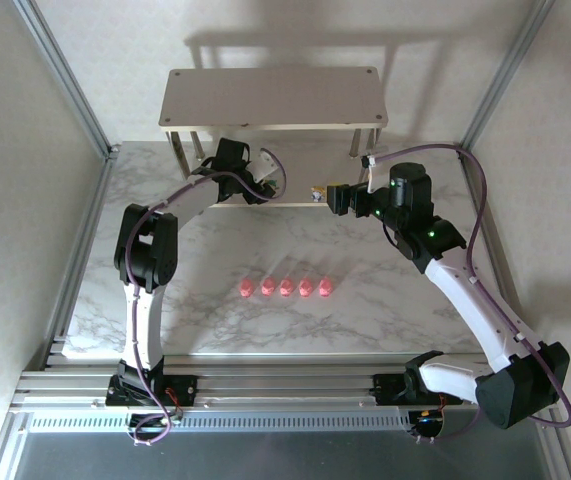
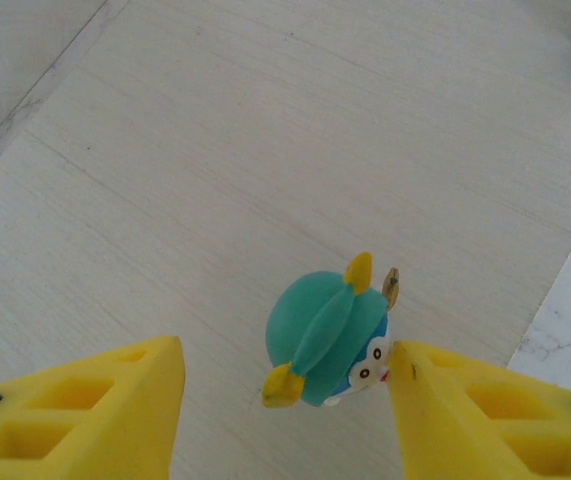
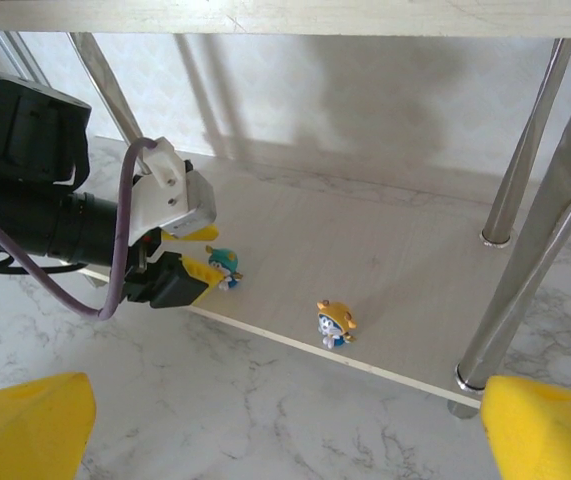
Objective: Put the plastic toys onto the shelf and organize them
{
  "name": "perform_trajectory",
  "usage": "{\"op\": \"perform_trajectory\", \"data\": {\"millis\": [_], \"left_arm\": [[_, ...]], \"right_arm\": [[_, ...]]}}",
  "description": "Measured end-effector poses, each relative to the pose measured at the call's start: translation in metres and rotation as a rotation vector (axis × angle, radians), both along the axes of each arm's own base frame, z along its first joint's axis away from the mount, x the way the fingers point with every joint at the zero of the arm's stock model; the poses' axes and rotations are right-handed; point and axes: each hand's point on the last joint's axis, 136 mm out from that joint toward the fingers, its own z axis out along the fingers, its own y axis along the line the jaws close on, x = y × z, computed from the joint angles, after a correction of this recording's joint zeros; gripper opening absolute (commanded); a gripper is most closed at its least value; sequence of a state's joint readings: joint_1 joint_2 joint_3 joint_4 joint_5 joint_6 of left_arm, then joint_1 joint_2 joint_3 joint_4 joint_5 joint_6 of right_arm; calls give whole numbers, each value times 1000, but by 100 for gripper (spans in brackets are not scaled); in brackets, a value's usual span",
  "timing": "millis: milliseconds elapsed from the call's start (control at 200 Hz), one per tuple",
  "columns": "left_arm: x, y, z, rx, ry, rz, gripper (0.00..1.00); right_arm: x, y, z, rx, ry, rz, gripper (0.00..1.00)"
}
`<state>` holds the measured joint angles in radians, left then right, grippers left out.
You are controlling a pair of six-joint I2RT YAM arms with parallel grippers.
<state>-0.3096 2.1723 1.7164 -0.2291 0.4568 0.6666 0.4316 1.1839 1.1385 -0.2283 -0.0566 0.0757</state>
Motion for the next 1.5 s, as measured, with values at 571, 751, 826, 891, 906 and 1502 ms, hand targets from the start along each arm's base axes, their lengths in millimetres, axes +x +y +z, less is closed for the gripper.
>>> {"op": "perform_trajectory", "data": {"millis": [571,751,826,891,906,1502], "left_arm": [[-16,3,11,-11,7,-10,59],[-20,7,45,-36,-47,5,57],[-23,8,59,-51,-62,14,55],[-26,9,68,-67,-66,31,51],[-27,10,71,-73,-64,41,50],[-144,61,224,-459,-213,384,42]], "right_arm": [[-2,3,0,21,10,16,99],[-5,2,1,24,8,16,99],[-9,1,1,26,6,17,99],[-12,-1,2,27,3,17,99],[-12,-1,2,28,2,18,99],[-57,-24,-26,-15,136,-5,89]]}}
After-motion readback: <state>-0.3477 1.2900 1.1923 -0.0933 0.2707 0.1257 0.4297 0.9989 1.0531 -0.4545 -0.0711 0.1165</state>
